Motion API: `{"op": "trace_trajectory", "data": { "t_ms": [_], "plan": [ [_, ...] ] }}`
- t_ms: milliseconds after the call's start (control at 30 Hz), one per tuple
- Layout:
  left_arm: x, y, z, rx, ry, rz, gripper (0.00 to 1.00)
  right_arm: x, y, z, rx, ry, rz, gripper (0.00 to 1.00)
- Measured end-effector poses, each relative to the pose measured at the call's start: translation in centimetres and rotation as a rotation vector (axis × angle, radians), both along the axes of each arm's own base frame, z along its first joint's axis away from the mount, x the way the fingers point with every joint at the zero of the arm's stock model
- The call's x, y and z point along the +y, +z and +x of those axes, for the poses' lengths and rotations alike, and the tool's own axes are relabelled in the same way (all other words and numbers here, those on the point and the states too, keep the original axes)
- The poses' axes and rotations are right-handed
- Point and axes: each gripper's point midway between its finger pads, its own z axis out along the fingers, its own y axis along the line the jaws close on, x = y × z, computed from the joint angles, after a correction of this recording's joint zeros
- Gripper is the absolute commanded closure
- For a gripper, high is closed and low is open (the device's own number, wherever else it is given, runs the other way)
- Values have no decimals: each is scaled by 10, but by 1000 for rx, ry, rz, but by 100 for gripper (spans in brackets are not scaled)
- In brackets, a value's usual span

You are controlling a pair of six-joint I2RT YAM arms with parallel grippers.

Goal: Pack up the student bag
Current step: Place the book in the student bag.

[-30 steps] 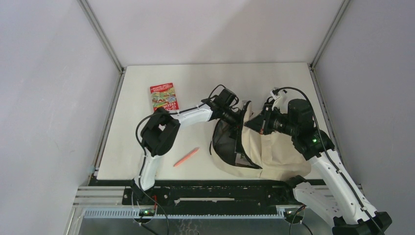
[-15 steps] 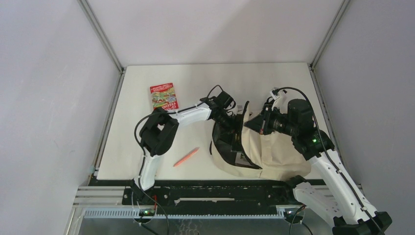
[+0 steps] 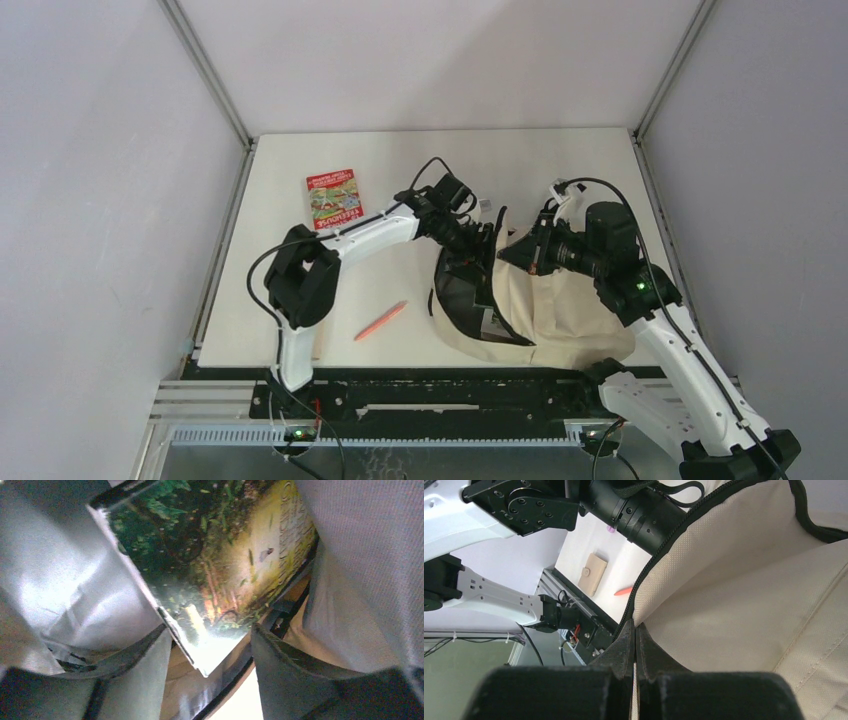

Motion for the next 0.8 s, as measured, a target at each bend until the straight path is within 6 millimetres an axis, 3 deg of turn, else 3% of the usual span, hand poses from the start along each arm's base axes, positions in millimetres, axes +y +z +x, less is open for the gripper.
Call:
{"op": "trace_trajectory", "data": {
  "t_ms": [133, 300, 400, 500, 800],
  "plan": [
    [2, -2, 0, -1, 5, 13, 52, 1, -1, 0, 4, 3, -1, 100],
    [3, -2, -1, 2, 1, 15, 82, 1, -2, 1, 5, 3, -2, 100],
    [2, -2, -2, 9, -5, 6, 94, 3, -1, 1, 4, 8, -1, 100],
    [-1, -5, -2, 24, -12, -2, 99, 3, -2, 1, 7, 9, -3, 100],
    [-18, -11, 5, 66, -29, -30, 99, 4, -2, 1, 7, 12, -3, 100]
  ]
}}
